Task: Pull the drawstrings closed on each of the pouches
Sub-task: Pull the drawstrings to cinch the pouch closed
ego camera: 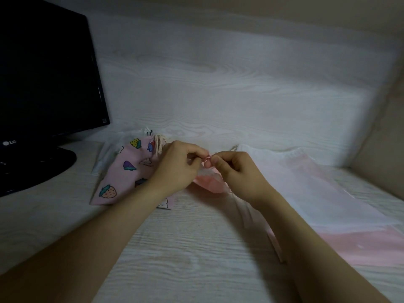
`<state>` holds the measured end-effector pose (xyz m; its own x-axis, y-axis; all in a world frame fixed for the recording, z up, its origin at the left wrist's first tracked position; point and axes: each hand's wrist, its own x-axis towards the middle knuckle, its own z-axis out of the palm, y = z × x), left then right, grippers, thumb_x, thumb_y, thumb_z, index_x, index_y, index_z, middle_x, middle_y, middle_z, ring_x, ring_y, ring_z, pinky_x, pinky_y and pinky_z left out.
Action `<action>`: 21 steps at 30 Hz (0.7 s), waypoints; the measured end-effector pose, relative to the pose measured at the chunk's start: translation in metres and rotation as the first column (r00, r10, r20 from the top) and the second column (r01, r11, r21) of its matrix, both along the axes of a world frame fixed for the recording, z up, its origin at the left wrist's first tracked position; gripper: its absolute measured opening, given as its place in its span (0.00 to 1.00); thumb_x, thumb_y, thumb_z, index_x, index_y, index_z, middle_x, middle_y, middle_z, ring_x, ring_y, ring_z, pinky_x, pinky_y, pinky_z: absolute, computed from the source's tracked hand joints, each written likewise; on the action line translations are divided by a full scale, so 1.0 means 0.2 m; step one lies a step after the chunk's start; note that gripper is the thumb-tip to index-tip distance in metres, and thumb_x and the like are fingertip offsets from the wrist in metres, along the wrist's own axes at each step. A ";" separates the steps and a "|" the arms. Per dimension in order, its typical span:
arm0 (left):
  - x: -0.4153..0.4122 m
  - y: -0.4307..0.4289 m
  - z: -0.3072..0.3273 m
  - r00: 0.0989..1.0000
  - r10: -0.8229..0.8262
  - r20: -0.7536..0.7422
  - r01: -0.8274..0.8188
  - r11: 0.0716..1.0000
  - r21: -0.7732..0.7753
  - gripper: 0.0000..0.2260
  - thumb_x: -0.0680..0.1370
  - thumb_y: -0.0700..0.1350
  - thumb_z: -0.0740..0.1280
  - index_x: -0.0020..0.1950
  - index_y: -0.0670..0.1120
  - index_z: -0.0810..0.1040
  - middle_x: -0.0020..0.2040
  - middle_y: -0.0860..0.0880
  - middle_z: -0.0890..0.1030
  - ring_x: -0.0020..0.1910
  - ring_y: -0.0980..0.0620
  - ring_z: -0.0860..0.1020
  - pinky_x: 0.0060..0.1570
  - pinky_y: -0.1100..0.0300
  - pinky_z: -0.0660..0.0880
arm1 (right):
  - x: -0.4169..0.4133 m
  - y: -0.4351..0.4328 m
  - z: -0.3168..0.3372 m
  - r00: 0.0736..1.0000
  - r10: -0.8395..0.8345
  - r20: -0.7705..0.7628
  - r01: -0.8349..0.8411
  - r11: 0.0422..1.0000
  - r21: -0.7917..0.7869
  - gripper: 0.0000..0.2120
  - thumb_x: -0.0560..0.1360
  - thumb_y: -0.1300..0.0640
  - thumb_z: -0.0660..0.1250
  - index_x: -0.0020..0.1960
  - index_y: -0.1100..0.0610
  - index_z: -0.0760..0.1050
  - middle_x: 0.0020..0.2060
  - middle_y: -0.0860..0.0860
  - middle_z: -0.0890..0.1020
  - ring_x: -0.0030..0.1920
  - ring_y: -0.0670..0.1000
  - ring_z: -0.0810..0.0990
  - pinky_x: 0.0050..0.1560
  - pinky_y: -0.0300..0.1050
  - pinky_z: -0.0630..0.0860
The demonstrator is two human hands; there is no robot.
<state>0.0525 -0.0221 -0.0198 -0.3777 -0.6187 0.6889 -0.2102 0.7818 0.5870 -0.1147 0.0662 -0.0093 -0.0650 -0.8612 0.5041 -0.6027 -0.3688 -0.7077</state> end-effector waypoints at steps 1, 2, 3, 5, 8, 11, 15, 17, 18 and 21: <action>0.00 0.01 0.00 1.000 -0.027 0.008 0.027 1.000 0.002 0.14 0.77 0.31 0.70 0.51 0.49 0.90 0.48 0.56 0.88 0.50 0.62 0.85 0.56 0.57 0.83 | 0.00 0.00 0.00 1.000 0.002 0.026 -0.003 1.000 0.015 0.14 0.86 0.59 0.62 0.49 0.61 0.85 0.23 0.39 0.72 0.26 0.42 0.66 0.33 0.34 0.63; 0.00 0.01 0.00 0.998 -0.068 0.014 0.068 0.998 0.018 0.14 0.77 0.32 0.71 0.51 0.49 0.90 0.49 0.56 0.88 0.51 0.62 0.85 0.57 0.57 0.82 | -0.01 0.00 0.00 0.999 0.004 0.049 -0.005 1.000 0.024 0.14 0.86 0.59 0.62 0.49 0.61 0.85 0.23 0.40 0.70 0.26 0.42 0.65 0.32 0.34 0.63; 0.01 0.01 0.00 0.994 -0.108 0.025 0.107 0.993 0.039 0.11 0.78 0.34 0.72 0.51 0.49 0.90 0.52 0.56 0.88 0.53 0.61 0.85 0.60 0.56 0.82 | -0.01 0.01 0.00 0.998 0.009 0.069 -0.010 1.000 0.027 0.14 0.86 0.59 0.62 0.49 0.60 0.85 0.23 0.40 0.69 0.26 0.42 0.64 0.31 0.35 0.62; 0.02 0.00 0.00 0.984 -0.163 0.077 0.158 0.985 0.077 0.08 0.77 0.38 0.75 0.52 0.49 0.89 0.58 0.55 0.87 0.58 0.62 0.84 0.64 0.56 0.80 | -0.01 0.01 0.00 0.996 0.009 0.090 -0.012 0.999 0.029 0.15 0.86 0.59 0.62 0.48 0.60 0.84 0.24 0.41 0.70 0.26 0.42 0.64 0.31 0.35 0.63; 0.02 -0.01 -0.01 0.967 -0.217 0.136 0.205 0.974 0.097 0.06 0.76 0.39 0.77 0.50 0.49 0.89 0.59 0.55 0.85 0.59 0.60 0.83 0.63 0.57 0.79 | -0.01 0.01 0.00 0.994 -0.003 0.108 -0.001 0.999 0.038 0.15 0.86 0.60 0.61 0.48 0.61 0.84 0.25 0.39 0.73 0.27 0.41 0.67 0.33 0.35 0.65; 0.02 -0.03 0.00 0.981 -0.185 0.065 0.176 0.977 0.124 0.05 0.76 0.39 0.77 0.48 0.48 0.89 0.57 0.53 0.85 0.55 0.57 0.84 0.60 0.58 0.80 | 0.00 0.01 0.02 0.994 -0.026 0.103 0.023 0.999 0.035 0.15 0.87 0.60 0.60 0.50 0.64 0.83 0.23 0.37 0.74 0.26 0.40 0.70 0.34 0.30 0.65; 0.02 -0.02 0.05 0.989 -0.110 -0.100 0.136 0.941 0.311 0.05 0.79 0.37 0.73 0.46 0.43 0.88 0.54 0.48 0.87 0.51 0.50 0.86 0.49 0.54 0.83 | -0.01 0.01 0.02 0.988 -0.093 0.125 0.088 0.995 0.045 0.15 0.87 0.59 0.60 0.49 0.61 0.85 0.23 0.38 0.73 0.27 0.41 0.70 0.37 0.38 0.70; 0.04 0.00 0.10 0.975 -0.075 -0.209 0.161 0.887 0.432 0.10 0.80 0.39 0.68 0.44 0.42 0.88 0.49 0.41 0.87 0.47 0.46 0.85 0.47 0.54 0.80 | -0.03 -0.01 0.00 0.984 -0.133 0.123 0.126 0.990 0.062 0.16 0.86 0.56 0.61 0.47 0.56 0.85 0.22 0.39 0.71 0.27 0.46 0.66 0.36 0.42 0.67; 0.05 0.00 0.13 0.953 -0.077 -0.292 0.218 0.843 0.491 0.14 0.79 0.41 0.65 0.38 0.44 0.87 0.47 0.40 0.87 0.47 0.45 0.85 0.49 0.54 0.79 | -0.04 -0.01 0.00 0.981 -0.152 0.120 0.144 0.987 0.074 0.16 0.86 0.56 0.61 0.47 0.55 0.85 0.21 0.39 0.70 0.27 0.46 0.66 0.35 0.42 0.66; 0.09 0.02 0.19 0.791 -0.108 -0.602 0.525 0.623 0.579 0.22 0.79 0.42 0.60 0.24 0.48 0.74 0.44 0.40 0.86 0.43 0.44 0.84 0.53 0.51 0.78 | -0.06 -0.02 -0.01 0.970 -0.221 0.101 0.211 0.973 0.096 0.16 0.86 0.54 0.61 0.46 0.55 0.84 0.20 0.39 0.71 0.25 0.45 0.67 0.34 0.41 0.66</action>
